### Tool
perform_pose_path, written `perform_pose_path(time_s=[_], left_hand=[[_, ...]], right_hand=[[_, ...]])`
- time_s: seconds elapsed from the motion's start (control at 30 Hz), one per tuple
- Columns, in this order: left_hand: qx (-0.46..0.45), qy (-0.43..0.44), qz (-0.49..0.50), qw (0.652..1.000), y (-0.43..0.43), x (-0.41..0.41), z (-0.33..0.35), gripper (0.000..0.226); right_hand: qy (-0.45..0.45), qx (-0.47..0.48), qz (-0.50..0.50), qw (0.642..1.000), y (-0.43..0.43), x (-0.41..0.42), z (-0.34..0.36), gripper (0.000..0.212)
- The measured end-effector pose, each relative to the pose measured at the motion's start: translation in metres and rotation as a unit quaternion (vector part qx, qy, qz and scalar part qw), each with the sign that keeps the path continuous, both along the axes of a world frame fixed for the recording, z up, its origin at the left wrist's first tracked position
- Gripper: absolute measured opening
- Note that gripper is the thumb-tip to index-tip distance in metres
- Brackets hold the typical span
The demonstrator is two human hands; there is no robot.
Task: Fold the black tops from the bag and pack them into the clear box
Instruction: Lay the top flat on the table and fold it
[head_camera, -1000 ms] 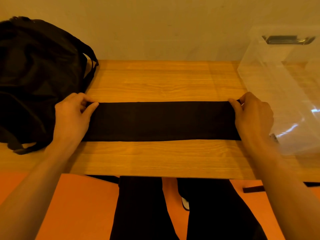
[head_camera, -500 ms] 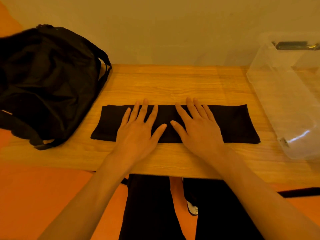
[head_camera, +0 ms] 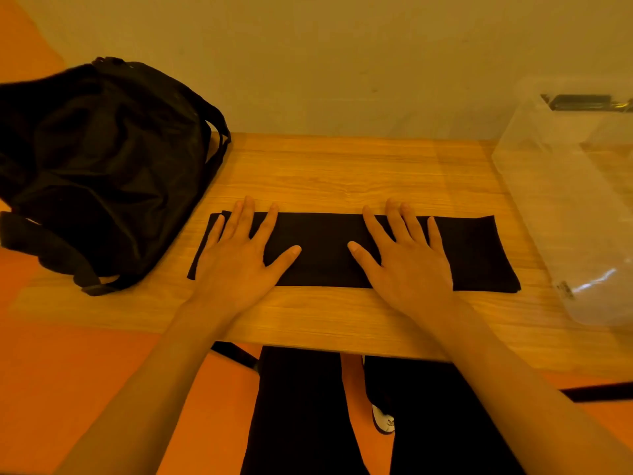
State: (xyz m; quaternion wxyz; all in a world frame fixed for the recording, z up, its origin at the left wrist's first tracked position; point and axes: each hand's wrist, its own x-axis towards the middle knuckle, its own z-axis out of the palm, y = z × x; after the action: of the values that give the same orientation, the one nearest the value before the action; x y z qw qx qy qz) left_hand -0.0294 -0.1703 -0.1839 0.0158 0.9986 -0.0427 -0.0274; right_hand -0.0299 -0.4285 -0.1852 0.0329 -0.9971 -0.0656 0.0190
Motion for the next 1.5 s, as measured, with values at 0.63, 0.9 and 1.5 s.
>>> perform_pose_path(time_s=[0.63, 0.9, 1.5], left_hand=[[0.027, 0.031, 0.024, 0.999, 0.016, -0.001, 0.016, 0.085], [-0.044, -0.050, -0.021, 0.998, -0.065, -0.011, 0.036, 0.076], [0.004, 0.010, 0.065, 0.998, 0.000, 0.007, 0.004, 0.093]], right_hand=[[0.037, -0.027, -0.087, 0.995, -0.087, -0.008, 0.016, 0.086], [0.011, 0.048, 0.034, 0.998, 0.008, -0.007, 0.024, 0.074], [0.020, 0.013, -0.072, 0.997, -0.101, -0.004, 0.006, 0.079]])
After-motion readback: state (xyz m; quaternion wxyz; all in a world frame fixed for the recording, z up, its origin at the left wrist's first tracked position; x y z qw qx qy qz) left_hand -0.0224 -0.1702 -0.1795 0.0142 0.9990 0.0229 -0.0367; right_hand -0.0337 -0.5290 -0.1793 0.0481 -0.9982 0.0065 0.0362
